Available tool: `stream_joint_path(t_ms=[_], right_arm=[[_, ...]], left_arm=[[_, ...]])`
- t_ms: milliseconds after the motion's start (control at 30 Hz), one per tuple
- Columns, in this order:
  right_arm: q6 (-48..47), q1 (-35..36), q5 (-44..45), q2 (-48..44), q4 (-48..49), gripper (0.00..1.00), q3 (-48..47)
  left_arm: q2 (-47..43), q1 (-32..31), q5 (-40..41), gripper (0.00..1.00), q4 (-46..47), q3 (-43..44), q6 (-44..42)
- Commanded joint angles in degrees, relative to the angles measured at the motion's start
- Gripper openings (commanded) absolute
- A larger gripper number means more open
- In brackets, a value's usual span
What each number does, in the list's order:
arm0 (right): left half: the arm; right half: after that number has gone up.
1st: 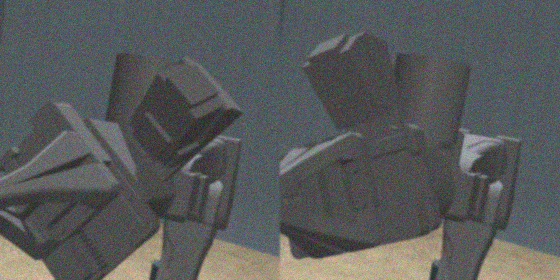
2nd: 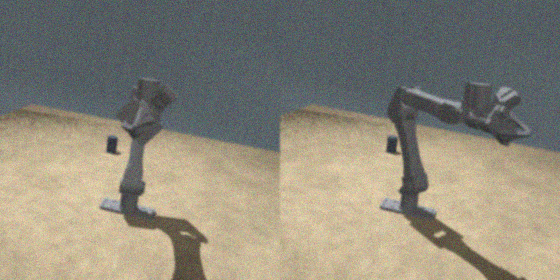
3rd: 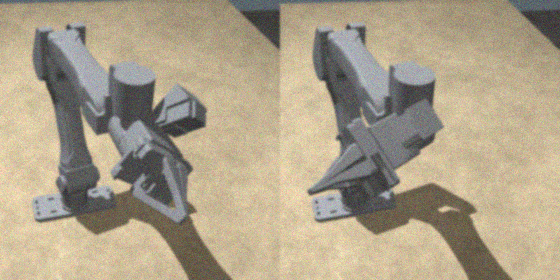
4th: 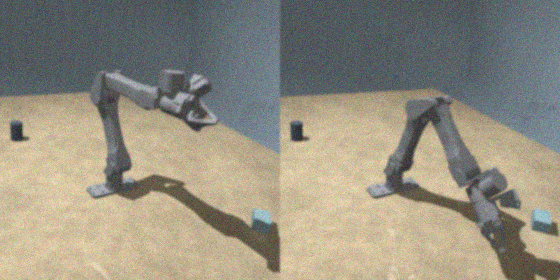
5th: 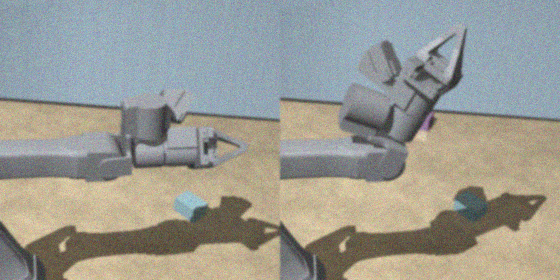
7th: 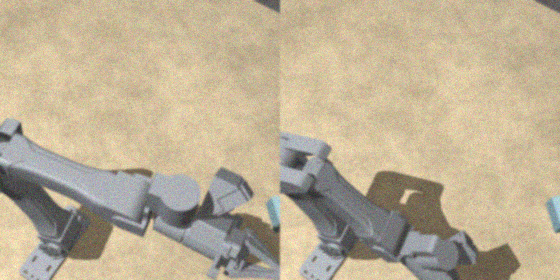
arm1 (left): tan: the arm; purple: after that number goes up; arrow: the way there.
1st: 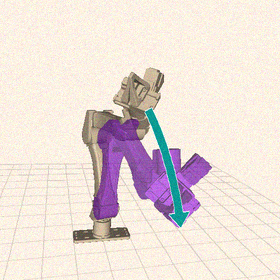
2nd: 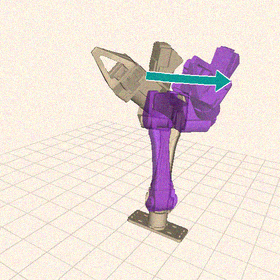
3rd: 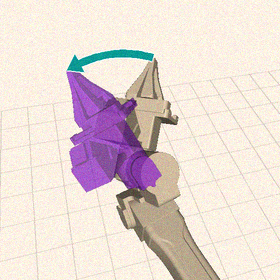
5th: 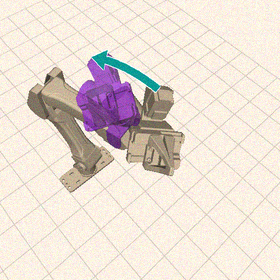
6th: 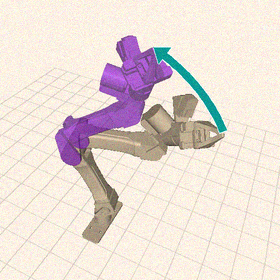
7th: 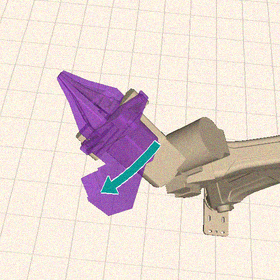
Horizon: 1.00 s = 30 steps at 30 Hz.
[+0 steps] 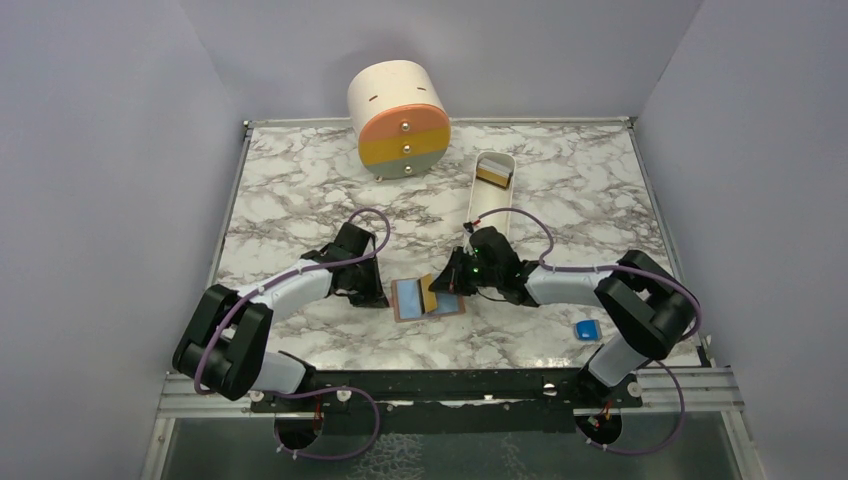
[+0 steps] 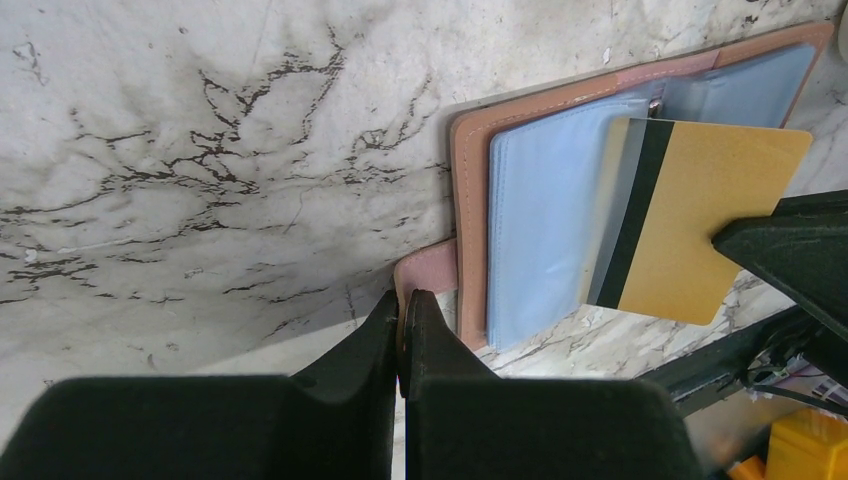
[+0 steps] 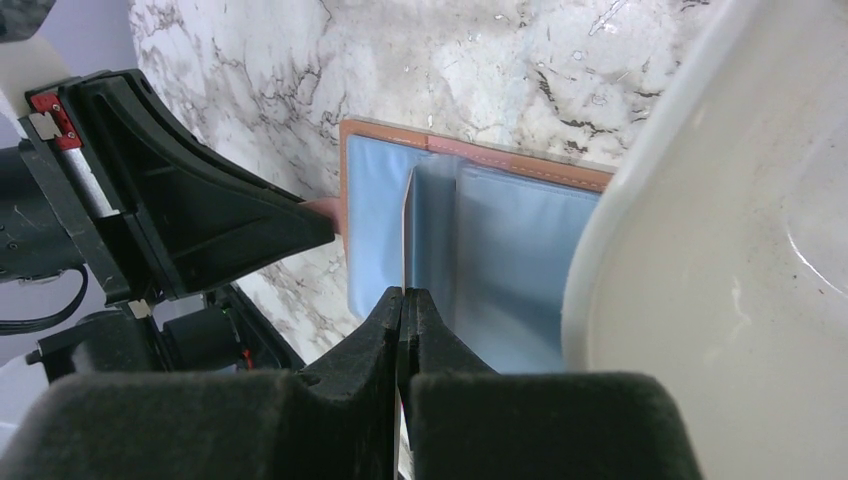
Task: Put the credit cards into the card holder
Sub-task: Insert the credit card into the card holder.
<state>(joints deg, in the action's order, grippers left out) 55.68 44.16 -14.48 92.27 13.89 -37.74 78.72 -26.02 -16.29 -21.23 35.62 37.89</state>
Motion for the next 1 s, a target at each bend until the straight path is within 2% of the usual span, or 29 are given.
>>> stream_joint_path(t_ms=[0, 133, 267, 367, 633, 767, 967], right_arm=[[1.5, -0.5, 0.2, 2.4, -0.1, 0.01, 0.6], [1.9, -0.3, 0.7, 2.8, -0.7, 0.04, 0.4], [0.7, 0.1, 2.4, 3.0, -4.2, 0.17, -1.3], [-1.3, 0.7, 5.2, 2.3, -9.8, 0.23, -3.3], [-2.5, 1.9, 7.7, 1.9, -14.1, 0.22, -3.8], [-2.0, 2.4, 7.5, 2.5, -12.7, 0.15, -3.6], [-1.3, 3.1, 7.4, 3.6, -11.3, 0.1, -4.1]], left_arm=[[-2.0, -0.5, -1.2, 0.0, 0.2, -1.2, 1.0], [-2.4, -0.5, -1.8, 0.0, 1.0, -1.6, 1.5], [-2.5, -0.5, -2.3, 0.0, 1.5, -1.9, 1.7], [-2.7, -0.5, -2.3, 0.0, 1.5, -2.1, 1.7], [-3.9, -0.6, -2.3, 0.0, 1.8, -2.9, 2.2], [-3.8, -0.8, -2.5, 0.0, 2.6, -3.6, 2.6], [-3.8, -0.9, -2.7, 0.0, 3.1, -3.8, 2.7]])
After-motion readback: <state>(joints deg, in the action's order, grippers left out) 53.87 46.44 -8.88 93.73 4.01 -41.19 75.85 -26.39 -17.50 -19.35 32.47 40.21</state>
